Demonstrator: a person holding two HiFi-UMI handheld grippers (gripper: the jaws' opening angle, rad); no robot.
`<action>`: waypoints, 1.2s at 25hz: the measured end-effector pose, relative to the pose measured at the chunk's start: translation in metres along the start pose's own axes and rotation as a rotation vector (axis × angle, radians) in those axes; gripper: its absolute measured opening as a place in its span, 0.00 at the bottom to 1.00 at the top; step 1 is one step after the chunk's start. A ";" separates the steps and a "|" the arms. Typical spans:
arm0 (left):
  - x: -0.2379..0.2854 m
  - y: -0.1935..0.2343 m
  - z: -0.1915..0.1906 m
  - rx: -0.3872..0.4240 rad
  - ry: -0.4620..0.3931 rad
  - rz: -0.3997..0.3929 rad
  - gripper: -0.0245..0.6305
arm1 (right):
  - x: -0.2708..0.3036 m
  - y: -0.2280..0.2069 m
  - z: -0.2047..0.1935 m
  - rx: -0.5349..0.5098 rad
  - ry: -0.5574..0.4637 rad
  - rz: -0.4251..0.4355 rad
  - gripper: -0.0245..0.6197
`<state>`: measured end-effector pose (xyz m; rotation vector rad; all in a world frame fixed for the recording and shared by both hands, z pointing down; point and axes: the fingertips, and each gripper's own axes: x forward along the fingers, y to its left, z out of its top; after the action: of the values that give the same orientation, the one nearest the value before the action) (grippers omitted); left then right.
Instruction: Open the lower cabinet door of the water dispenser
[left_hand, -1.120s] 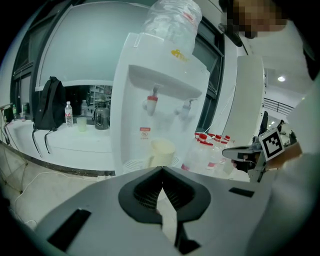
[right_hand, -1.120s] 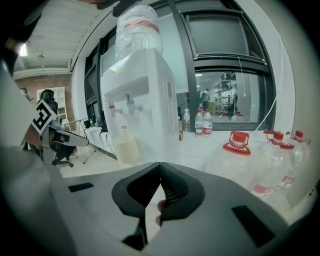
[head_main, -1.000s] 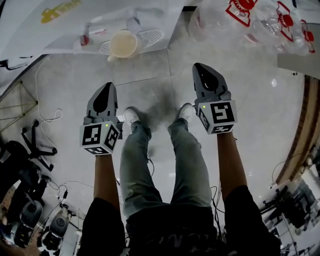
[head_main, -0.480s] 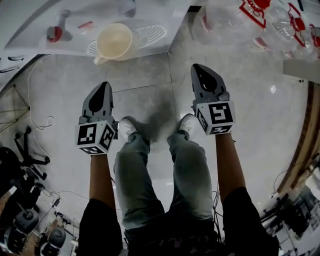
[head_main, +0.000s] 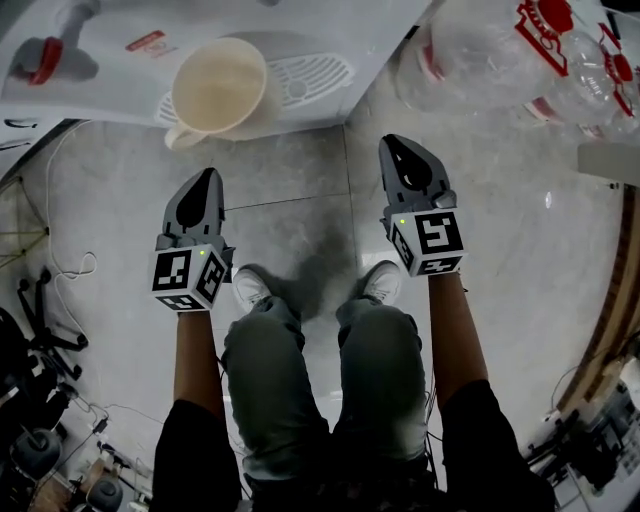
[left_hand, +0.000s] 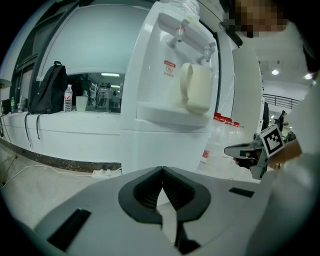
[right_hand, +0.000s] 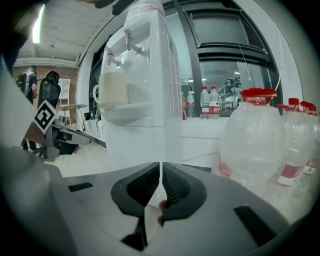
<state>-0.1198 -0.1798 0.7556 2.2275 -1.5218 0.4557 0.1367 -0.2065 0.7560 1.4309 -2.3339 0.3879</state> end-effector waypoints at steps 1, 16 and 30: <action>0.004 0.002 -0.005 0.005 -0.002 -0.001 0.05 | 0.005 0.000 -0.005 -0.001 -0.004 0.000 0.08; 0.051 0.030 -0.062 0.044 -0.038 -0.005 0.05 | 0.069 -0.004 -0.046 -0.018 -0.067 0.085 0.26; 0.066 0.046 -0.084 0.048 -0.054 0.025 0.05 | 0.112 0.001 -0.031 -0.072 -0.129 0.230 0.46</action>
<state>-0.1426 -0.2056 0.8665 2.2773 -1.5831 0.4468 0.0948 -0.2815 0.8345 1.1907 -2.5985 0.2761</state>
